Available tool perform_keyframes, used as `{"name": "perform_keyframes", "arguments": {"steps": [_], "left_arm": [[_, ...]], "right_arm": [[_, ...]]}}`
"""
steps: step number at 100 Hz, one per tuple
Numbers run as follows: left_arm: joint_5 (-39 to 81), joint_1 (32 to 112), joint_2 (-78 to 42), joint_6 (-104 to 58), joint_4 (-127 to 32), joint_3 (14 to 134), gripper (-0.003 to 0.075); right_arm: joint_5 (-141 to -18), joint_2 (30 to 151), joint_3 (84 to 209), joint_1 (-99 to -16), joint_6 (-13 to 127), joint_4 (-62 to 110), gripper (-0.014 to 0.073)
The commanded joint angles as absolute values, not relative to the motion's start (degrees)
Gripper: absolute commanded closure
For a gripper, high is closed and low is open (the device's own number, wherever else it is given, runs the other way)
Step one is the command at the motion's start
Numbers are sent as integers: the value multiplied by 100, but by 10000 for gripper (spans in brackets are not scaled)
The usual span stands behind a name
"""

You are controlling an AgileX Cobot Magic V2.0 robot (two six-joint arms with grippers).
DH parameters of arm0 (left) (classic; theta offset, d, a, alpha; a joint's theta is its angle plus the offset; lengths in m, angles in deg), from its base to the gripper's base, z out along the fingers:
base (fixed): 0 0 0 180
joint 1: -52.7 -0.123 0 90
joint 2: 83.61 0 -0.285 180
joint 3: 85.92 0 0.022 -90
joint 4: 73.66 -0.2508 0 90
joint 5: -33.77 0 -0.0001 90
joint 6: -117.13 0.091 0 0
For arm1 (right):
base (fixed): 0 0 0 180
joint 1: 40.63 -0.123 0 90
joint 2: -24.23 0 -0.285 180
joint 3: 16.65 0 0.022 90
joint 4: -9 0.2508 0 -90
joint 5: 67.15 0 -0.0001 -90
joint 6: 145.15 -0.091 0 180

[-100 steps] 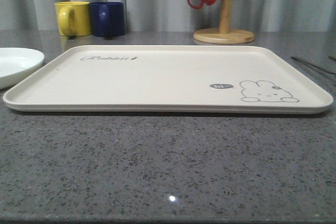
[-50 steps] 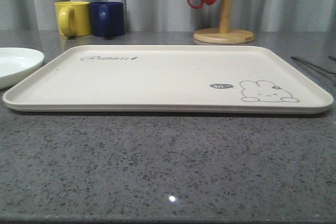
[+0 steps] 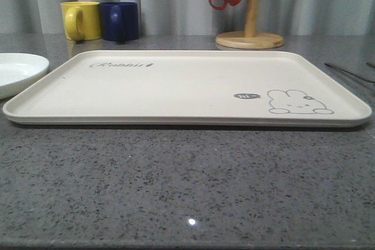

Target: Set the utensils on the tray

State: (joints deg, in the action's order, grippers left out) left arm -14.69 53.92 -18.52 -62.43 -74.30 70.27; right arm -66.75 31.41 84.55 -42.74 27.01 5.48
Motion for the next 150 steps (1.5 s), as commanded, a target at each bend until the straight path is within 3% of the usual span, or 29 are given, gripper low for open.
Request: {"name": "perform_keyframes", "arguments": {"steps": [1, 23, 50, 94, 104, 109, 119, 150], "left_arm": [[-1117, 5097, -1558, -6287, -7427, 7462, 256], [-1117, 4356, -287, -6168, -7316, 8183, 256], [-1137, 4048, 1087, -5657, -6872, 8803, 256], [-1139, 4048, 1848, -5592, -6842, 8916, 265], [-1226, 4048, 1848, -5299, -6706, 8916, 368], [-1270, 4048, 1848, -5174, -6638, 8916, 468], [-1311, 4048, 1848, -5133, -6612, 8916, 741], [-1305, 4036, 1703, -5034, -6523, 8916, 737]], "right_arm": [[-6197, 3039, 8557, -4241, 2712, 560, 650], [-6197, 3039, 8557, -4241, 2712, 560, 650], [-6197, 3039, 8557, -4241, 2712, 560, 650], [-6197, 3039, 8557, -4241, 2712, 560, 650], [-6197, 3039, 8557, -4241, 2712, 560, 650], [-6197, 3039, 8557, -4241, 2712, 560, 650], [-6197, 3039, 8557, -4241, 2712, 560, 650], [-6197, 3039, 8557, -4241, 2712, 560, 650]]}}
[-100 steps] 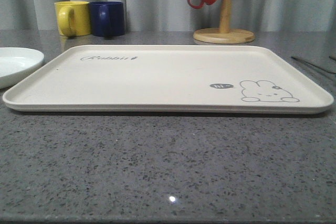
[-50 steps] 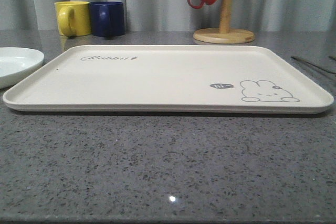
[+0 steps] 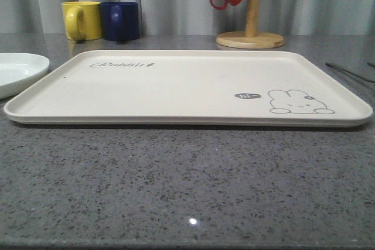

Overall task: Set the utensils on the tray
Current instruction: 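Grip the white plate's rim with the left gripper and lift it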

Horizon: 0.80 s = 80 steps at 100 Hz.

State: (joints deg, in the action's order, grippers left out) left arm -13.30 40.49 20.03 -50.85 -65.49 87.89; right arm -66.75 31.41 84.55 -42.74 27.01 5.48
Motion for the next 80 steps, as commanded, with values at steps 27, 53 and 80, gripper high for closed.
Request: {"name": "perform_keyframes", "arguments": {"steps": [27, 53, 80], "left_arm": [[-1273, 4036, 1020, -5023, -6509, 8916, 737], [-1264, 3892, 232, -4862, -6207, 8930, 737], [-1587, 4196, 79, -3947, -4536, 9203, 738]], "right_arm": [[-6197, 3039, 8557, -4241, 2712, 560, 650], [-6197, 3039, 8557, -4241, 2712, 560, 650], [-6197, 3039, 8557, -4241, 2712, 560, 650]]}}
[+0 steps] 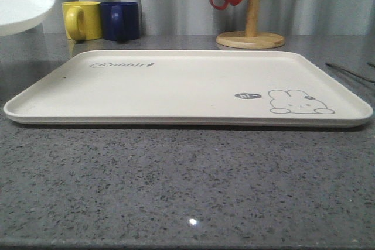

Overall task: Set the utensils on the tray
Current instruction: 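Grip the white plate's rim with the left gripper and lift it, then carry the plate over the tray and lower it onto the tray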

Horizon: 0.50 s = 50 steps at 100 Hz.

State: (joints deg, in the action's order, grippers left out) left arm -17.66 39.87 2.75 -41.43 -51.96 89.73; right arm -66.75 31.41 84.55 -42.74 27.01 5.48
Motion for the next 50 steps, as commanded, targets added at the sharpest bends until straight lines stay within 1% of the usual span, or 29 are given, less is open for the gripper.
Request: {"name": "perform_keyframes", "arguments": {"steps": [1, 16, 29, 50], "left_arm": [[-1586, 4224, 79, -3947, -4524, 9218, 738], [-1542, 4978, 275, -3947, -4453, 9364, 738], [-1542, 5722, 820, -4013, -4453, 9588, 738], [-1542, 6305, 1674, -4035, -4453, 9941, 738]], "right_arm": [[-6197, 3039, 8557, -4241, 2712, 560, 650], [-6197, 3039, 8557, -4241, 2712, 560, 650], [-6197, 3039, 8557, -4241, 2712, 560, 650], [-6197, 3039, 8557, -4241, 2712, 560, 650]]}}
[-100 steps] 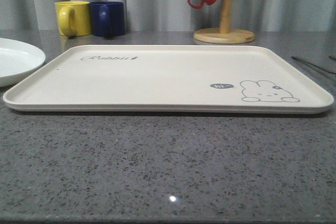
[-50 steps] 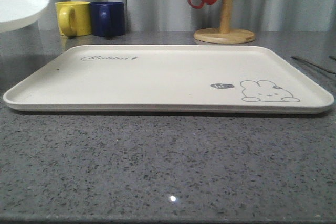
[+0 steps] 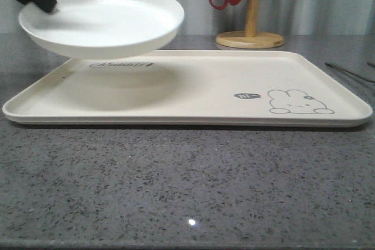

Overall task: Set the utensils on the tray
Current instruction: 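Carry the plate over the tray and lower it onto the tray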

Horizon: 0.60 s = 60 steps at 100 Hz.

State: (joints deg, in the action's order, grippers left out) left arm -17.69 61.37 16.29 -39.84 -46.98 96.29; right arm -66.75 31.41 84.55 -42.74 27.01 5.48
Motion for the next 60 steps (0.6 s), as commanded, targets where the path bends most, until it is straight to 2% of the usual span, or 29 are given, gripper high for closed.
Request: {"name": "perform_keyframes", "arguments": {"steps": [1, 44, 51, 60], "left_arm": [[-1542, 6307, 1699, -4035, -4453, 9963, 738], [-1554, 6405, 2433, -4035, -4453, 10116, 720], [-1543, 6405, 2446, -4035, -4453, 10116, 657], [-1515, 6405, 2446, -4035, -4453, 10116, 513]], "right_arm": [[-6197, 3039, 8557, -4241, 2712, 560, 650], [-6197, 3039, 8557, -4241, 2712, 560, 650], [-6197, 3039, 8557, -4241, 2712, 560, 650], [-6197, 3039, 8557, -4241, 2712, 560, 650]]}}
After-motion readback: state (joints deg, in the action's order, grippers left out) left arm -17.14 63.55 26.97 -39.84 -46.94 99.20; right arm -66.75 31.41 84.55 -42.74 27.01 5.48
